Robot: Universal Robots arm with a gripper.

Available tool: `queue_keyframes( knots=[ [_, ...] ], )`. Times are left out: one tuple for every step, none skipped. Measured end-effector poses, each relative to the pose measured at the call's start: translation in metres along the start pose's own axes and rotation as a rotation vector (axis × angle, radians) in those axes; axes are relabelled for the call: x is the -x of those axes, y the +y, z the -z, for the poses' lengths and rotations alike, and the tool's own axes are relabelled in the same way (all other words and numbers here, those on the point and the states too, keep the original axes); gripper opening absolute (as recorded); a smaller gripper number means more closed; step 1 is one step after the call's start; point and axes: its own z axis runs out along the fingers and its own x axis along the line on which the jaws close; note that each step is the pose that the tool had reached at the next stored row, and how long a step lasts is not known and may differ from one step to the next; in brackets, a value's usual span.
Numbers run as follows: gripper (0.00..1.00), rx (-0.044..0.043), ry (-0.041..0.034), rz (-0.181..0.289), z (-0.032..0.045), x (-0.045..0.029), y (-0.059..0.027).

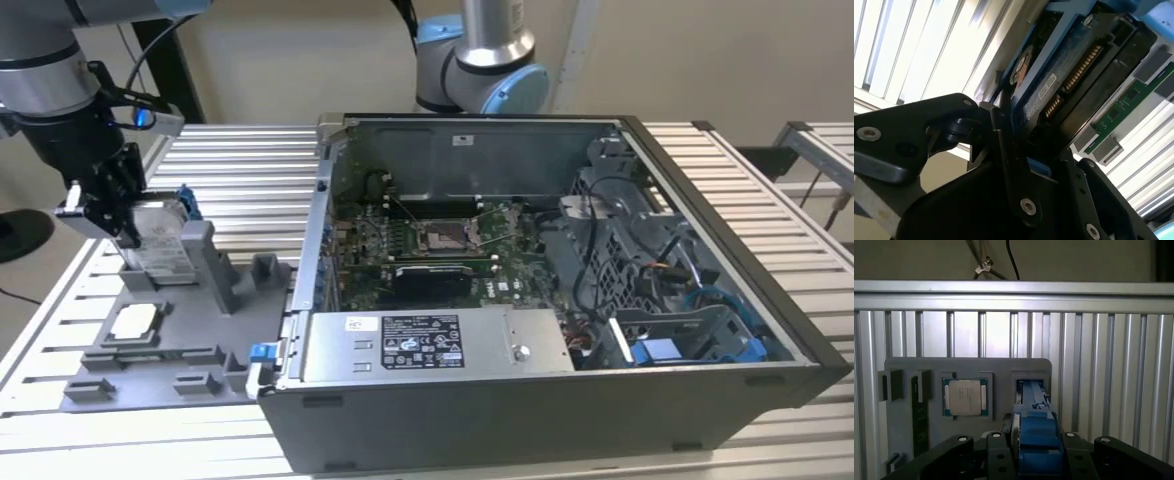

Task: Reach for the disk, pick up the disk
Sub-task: 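Pick up the disk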

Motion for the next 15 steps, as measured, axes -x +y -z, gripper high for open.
queue_keyframes(
  knots=[
    [0.00,0.0000,0.0000,0.000,0.0000,0.0000,0.0000],
    [0.00,-0.0001,0.0001,0.000,0.0000,0.0000,0.0000],
    [0.00,0.0000,0.0001,0.000,0.0000,0.0000,0.0000],
    [0.00,0.0000,0.0001,0.000,0.0000,0.0000,0.0000],
    [0.00,0.0000,0.0001,0.000,0.0000,0.0000,0.0000],
    [0.00,-0.0001,0.0001,0.000,0.0000,0.0000,0.0000],
    [0.00,0.0000,0.0002,0.000,0.0000,0.0000,0.0000],
    [0.00,-0.0001,0.0004,0.000,0.0000,0.0000,0.0000],
    [0.00,-0.0001,0.0003,0.000,0.0000,0.0000,0.0000],
    [0.00,-0.0001,0.0004,0.000,0.0000,0.0000,0.0000],
    [0.00,-0.0001,0.0004,0.000,0.0000,0.0000,0.0000],
    [0.00,-0.0001,0.0004,0.000,0.0000,0.0000,0.0000],
    [0.00,-0.0001,0.0004,0.000,0.0000,0.0000,0.0000],
    [0.00,-0.0001,0.0004,0.000,0.0001,0.0000,0.0000],
    [0.00,-0.0002,0.0004,0.000,0.0005,0.0000,-0.0001]
  ],
)
